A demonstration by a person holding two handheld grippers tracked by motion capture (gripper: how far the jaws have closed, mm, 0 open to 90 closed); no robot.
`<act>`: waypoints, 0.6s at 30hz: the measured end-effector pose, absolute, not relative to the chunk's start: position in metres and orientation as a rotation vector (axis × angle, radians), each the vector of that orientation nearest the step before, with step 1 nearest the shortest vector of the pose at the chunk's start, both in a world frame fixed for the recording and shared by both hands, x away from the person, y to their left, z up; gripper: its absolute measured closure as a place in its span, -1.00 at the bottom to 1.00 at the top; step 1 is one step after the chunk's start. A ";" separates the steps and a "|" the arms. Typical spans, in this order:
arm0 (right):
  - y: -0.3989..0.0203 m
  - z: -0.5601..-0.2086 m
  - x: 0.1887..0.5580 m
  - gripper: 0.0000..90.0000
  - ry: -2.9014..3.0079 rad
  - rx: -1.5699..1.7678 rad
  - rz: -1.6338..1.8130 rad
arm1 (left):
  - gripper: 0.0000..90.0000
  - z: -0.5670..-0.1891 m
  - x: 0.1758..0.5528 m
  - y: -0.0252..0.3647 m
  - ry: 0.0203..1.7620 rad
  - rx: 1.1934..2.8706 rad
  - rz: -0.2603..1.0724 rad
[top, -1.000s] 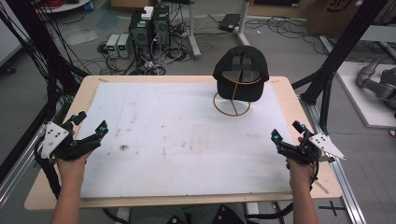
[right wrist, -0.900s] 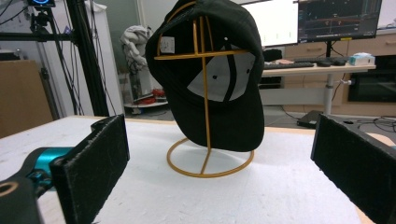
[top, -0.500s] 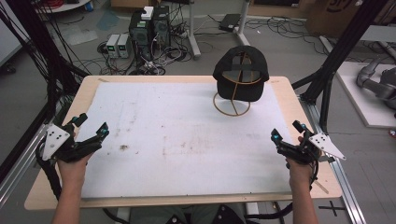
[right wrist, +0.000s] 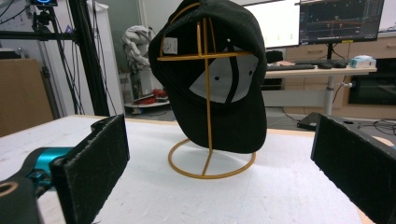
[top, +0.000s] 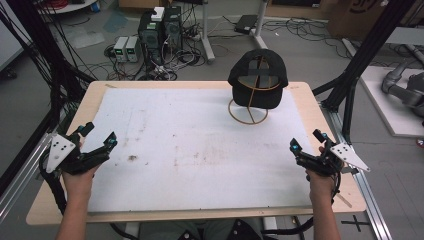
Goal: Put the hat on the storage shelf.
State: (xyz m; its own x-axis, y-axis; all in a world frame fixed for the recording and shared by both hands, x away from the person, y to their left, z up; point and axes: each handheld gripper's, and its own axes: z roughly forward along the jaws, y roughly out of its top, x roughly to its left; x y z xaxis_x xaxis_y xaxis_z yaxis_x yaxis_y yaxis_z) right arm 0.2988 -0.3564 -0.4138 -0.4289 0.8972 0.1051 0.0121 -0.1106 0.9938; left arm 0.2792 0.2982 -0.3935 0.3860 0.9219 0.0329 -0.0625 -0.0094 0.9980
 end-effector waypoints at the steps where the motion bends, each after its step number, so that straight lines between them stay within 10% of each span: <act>1: -0.356 -0.414 0.299 -0.92 1.464 1.034 1.626 | -0.55 -0.393 0.279 0.298 0.861 1.342 0.957; 18: -0.355 -0.413 0.298 -0.92 1.466 1.036 1.631 | -0.54 -0.393 0.277 0.300 0.860 1.345 0.958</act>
State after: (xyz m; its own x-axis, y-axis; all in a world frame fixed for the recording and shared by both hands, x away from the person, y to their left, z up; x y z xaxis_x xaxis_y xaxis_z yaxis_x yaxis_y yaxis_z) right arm 0.2984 -0.3545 -0.4127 -0.4345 0.8942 0.1073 0.0114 -0.1137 0.9935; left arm 0.2773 0.2998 -0.3927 0.3849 0.9222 0.0360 -0.0632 -0.0126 0.9979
